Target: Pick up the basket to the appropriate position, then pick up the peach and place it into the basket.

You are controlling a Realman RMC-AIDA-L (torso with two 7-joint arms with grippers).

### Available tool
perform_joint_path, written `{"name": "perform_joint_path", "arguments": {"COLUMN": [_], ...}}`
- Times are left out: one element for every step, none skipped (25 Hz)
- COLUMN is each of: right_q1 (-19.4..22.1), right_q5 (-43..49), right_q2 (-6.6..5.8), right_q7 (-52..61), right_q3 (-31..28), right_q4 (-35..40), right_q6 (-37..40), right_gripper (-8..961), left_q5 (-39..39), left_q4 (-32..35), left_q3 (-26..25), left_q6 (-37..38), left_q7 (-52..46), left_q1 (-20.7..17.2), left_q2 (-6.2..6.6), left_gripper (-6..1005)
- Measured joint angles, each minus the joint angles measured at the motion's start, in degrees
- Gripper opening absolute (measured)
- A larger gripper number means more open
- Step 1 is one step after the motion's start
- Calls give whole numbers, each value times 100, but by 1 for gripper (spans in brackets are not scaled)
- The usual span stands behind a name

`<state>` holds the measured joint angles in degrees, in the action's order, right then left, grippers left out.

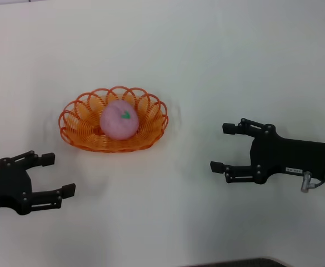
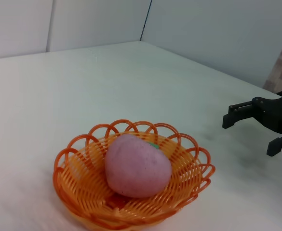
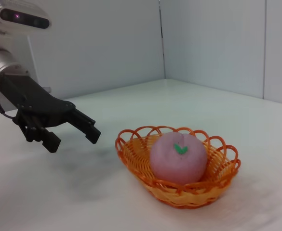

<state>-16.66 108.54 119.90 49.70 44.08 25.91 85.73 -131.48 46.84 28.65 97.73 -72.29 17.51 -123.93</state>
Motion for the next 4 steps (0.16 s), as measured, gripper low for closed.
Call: {"name": "perform_joint_path", "arguments": {"right_q1": [-1, -1, -4, -7], "right_q5": [0, 1, 1, 0], "right_q2": [0, 0, 0, 0], "right_q7": [-1, -1, -1, -2], "right_q3": [0, 0, 0, 0], "right_q4": [-1, -1, -2, -3], "right_q6": [-1, -1, -1, -1], "right_gripper": [955, 955, 955, 955], "left_q5": [0, 0, 0, 0], "left_q4": [0, 0, 0, 0], "left_q3": [0, 0, 0, 0], "left_q6": [0, 0, 0, 0], "left_q7": [-1, -1, -2, -3], "left_q1": [6, 6, 8, 19], "left_q2": [0, 0, 0, 0], "left_gripper": [920, 920, 920, 920]}}
